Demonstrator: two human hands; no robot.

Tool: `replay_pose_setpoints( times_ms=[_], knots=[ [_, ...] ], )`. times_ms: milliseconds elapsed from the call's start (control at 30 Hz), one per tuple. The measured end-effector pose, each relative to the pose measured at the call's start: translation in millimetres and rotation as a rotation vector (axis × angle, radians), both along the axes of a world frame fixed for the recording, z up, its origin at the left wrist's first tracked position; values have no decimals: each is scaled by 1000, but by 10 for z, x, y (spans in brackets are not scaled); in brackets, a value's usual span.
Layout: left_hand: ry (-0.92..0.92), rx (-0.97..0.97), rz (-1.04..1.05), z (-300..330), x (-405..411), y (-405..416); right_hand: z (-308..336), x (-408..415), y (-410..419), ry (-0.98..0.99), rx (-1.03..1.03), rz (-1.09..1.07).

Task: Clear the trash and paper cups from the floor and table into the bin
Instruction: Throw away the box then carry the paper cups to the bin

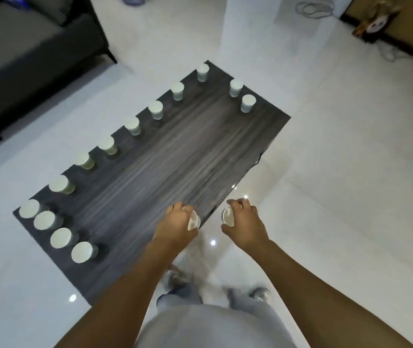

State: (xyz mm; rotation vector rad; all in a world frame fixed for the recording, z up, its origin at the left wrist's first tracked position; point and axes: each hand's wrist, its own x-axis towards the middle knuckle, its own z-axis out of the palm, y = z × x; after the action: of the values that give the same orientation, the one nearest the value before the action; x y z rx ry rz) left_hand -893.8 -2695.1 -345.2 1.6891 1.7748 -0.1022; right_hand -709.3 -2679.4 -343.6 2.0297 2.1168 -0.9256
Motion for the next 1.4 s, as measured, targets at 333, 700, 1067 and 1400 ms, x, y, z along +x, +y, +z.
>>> replay_pose_setpoints(
  times_ms=[333,700,1067,1400],
  knots=[
    [-31,130,-353,415,2838,283,348,2891,-481,57,60,-399],
    [-129,171,-756,686,5580,492,540,5380,-1018,47,93,-865],
    [-143,123,-1099,584,7826,1523,618,7172,-518,108,91,-1171],
    [-184,108,-1283,663,9678,2444,660,8634,165,130,82,-1317]
  ],
)
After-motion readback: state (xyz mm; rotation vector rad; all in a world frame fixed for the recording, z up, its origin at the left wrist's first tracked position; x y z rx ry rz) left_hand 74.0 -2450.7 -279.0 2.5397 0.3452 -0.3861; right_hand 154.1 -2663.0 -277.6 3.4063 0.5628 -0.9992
